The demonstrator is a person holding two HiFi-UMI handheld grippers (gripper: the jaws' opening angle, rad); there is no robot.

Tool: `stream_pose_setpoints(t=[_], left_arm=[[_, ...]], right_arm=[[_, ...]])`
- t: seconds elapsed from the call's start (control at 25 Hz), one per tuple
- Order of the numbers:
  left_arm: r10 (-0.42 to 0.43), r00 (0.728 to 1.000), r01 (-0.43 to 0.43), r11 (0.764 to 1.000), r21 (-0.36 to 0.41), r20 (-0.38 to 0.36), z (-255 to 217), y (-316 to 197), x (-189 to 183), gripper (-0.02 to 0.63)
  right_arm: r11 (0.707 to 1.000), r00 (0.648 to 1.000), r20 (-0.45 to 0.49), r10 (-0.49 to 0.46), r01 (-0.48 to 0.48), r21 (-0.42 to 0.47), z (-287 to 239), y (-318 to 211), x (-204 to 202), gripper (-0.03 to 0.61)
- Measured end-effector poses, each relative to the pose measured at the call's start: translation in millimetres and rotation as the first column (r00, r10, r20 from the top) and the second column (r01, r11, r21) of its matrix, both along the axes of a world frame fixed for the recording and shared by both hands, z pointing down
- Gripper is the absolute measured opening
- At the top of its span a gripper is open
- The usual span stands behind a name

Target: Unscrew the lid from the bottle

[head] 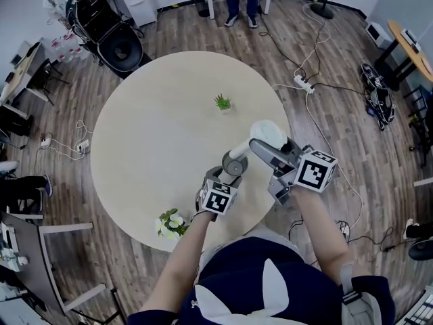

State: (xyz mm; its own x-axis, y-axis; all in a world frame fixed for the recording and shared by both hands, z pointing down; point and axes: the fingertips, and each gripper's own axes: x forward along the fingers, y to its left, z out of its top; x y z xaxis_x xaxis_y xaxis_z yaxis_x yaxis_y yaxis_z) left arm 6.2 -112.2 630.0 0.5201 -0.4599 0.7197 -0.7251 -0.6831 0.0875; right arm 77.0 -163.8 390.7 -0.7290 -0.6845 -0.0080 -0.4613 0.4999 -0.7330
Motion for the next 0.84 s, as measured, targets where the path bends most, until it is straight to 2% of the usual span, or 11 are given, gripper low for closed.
stream_pose_setpoints(t=[0.2, 0.4, 0.56, 0.84], left_arm=[[-0.002, 1.0, 0.002, 1.0, -0.008, 0.007, 0.6, -5.7, 19.5, 0.288], [-0.001, 1.0, 0.001, 1.0, -0.002, 0.002, 1.5, 2.7, -3.1, 0.287], [-0.003, 1.0, 0.003, 1.0, -0.008, 0.009, -3.7, -8.9, 19.2, 0.286], [-0.002, 1.0, 0.002, 1.0, 0.003, 0.007, 4.1, 10.4, -11.7, 0.285]], right_arm=[[1.0, 1.0, -0.002, -0.004, 0.004, -0.003, 2.7, -7.1, 20.6, 0.456], [1.0, 1.0, -0.013, 0.0, 0.0, 0.0, 2.9, 3.6, -2.6, 0.456], [1.0, 1.0, -0.017, -0.004, 0.003, -0.004, -1.9, -8.2, 19.8, 0.456], [1.0, 1.0, -0.03, -0.005, 0.005, 0.006, 5.8, 16.0, -13.6, 0.456]])
